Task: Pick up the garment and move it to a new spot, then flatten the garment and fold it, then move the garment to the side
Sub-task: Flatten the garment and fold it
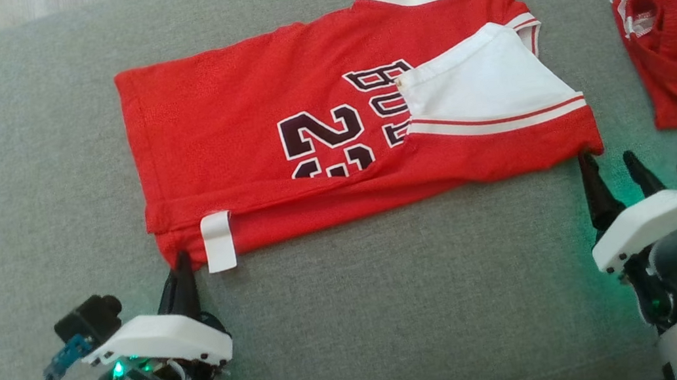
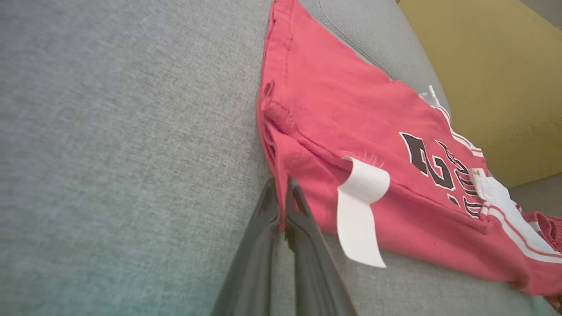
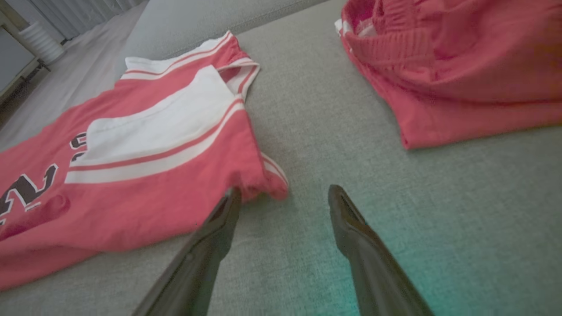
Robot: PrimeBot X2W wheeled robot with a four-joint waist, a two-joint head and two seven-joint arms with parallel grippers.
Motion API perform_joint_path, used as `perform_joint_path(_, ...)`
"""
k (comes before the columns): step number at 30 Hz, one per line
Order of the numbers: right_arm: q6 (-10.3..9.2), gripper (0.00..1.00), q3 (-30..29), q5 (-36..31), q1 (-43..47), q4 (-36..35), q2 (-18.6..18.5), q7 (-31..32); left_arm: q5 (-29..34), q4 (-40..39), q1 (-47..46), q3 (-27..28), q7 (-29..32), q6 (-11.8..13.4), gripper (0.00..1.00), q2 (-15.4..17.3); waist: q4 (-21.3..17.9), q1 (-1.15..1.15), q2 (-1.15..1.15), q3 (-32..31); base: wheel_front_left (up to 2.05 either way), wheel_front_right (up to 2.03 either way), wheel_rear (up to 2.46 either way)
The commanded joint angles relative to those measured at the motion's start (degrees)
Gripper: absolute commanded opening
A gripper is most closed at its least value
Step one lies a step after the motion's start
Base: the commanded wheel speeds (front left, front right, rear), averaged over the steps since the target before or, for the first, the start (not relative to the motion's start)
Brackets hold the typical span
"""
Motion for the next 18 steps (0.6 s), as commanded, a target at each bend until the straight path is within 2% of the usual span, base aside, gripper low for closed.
perform_joint_path(1, 0.37, 1.0, 1.03, 0.09, -2.09, -1.14, -0.23, 0.17, -0.25, -0.91, -1.21, 1.7, -0.44, -0.26, 0.0, 0.49, 0.18, 0.0, 0.0, -0.07, 0.0, 0.0, 0.0)
perform_joint_path(12, 0.37, 1.0, 1.89, 2.9, -8.16, 5.75, -0.23, 0.01, 0.02, -3.13, -0.62, 1.58, -0.99, 0.0, 0.0, 0.87, 1.65, 0.0, 0.0, -0.11, 0.0, 0.0, 0.0)
perform_joint_path(13, 0.37, 0.98, 1.94, 2.88, -8.56, 6.03, -0.23, 0.0, 0.02, -3.28, -0.63, 1.59, -1.01, 0.05, 0.0, 0.87, 1.7, 0.0, 0.0, -0.06, 0.0, 0.0, 0.0)
perform_joint_path(14, 0.37, 0.84, 2.01, 2.8, -8.9, 6.3, -0.23, 0.01, 0.01, -3.4, -0.64, 1.6, -1.04, 0.08, 0.0, 0.87, 1.71, 0.0, 0.0, -0.04, 0.0, 0.0, 0.0)
perform_joint_path(15, 0.37, 0.56, 2.01, 2.7, -9.21, 6.58, -0.23, 0.02, 0.01, -3.49, -0.65, 1.61, -1.06, 0.11, 0.0, 0.88, 1.71, 0.0, 0.0, -0.03, 0.0, 0.0, 0.0)
perform_joint_path(18, 0.37, 0.0, 1.93, 2.23, -10.04, 7.51, -0.23, 0.55, 0.01, -3.76, -0.77, 1.73, -1.25, 0.19, 0.0, 0.94, 1.69, 0.0, 0.0, 0.01, 0.0, 0.0, 0.0)
